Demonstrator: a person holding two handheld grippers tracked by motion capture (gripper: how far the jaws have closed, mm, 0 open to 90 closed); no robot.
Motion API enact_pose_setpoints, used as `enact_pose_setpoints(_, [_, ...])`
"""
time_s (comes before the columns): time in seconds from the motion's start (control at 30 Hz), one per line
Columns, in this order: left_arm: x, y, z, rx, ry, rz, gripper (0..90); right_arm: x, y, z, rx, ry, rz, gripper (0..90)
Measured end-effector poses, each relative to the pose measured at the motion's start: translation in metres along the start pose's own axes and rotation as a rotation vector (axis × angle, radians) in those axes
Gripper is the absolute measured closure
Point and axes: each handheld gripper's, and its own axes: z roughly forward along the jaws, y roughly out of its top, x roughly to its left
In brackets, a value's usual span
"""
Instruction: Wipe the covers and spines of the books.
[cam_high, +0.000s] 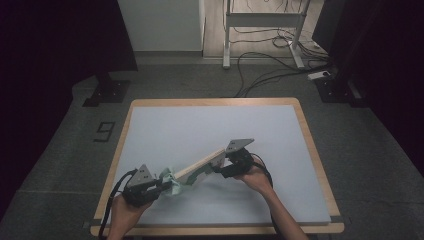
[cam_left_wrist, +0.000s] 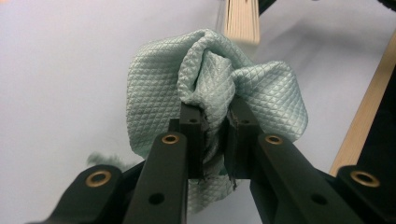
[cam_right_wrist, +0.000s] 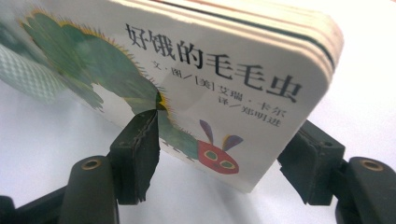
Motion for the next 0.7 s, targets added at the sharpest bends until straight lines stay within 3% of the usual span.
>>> enact_pose_setpoints(0.27, [-0.004,0.013,-0.010,-0.016,0.010,0.017,79.4,0.000,0.000,-0.001,0.003,0.001,-0.005,32.5])
enact_pose_setpoints(0.7, [-0.003,-0.011,0.013,0.028,0.027,-0.011,79.7,0.000,-0.001,0.001,-0.004,-0.004,0.002,32.9])
